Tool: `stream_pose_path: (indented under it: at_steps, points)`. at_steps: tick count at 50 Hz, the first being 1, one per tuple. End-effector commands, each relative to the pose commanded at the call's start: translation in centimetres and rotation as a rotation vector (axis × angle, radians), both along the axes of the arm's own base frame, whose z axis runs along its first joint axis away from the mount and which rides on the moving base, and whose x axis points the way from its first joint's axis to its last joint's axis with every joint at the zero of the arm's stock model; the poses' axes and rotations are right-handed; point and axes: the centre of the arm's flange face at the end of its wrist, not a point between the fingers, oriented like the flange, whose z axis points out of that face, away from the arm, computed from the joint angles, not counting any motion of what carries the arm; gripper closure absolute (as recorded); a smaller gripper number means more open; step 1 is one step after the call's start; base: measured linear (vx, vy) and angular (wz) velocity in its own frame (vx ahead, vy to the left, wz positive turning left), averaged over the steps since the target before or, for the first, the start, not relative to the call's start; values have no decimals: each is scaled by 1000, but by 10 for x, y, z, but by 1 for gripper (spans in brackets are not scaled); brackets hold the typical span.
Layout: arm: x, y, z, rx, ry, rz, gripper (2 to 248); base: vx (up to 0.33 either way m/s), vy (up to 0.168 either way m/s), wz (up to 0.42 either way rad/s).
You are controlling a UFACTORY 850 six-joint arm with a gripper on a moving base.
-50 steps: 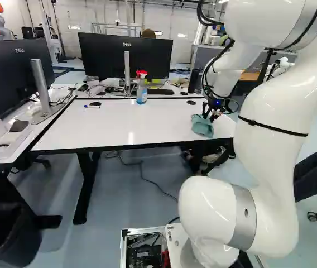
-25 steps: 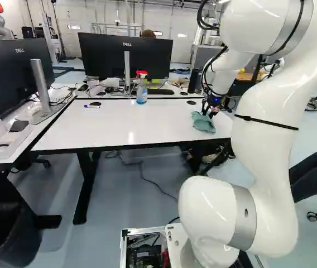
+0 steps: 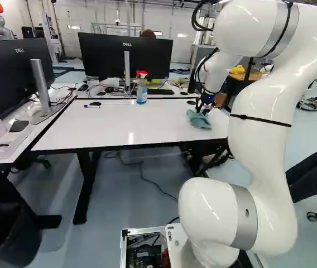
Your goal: Clean the table with the green towel
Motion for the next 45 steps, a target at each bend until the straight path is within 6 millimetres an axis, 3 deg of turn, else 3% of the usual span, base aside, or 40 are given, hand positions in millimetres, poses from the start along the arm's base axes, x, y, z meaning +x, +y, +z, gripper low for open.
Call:
stream_pose_path:
  at_steps: [20,45]
  points:
    - [-11,34,1,5,14,48,200,0,0,0]
    - [-55,52,2,13,39,56,200,0,0,0]
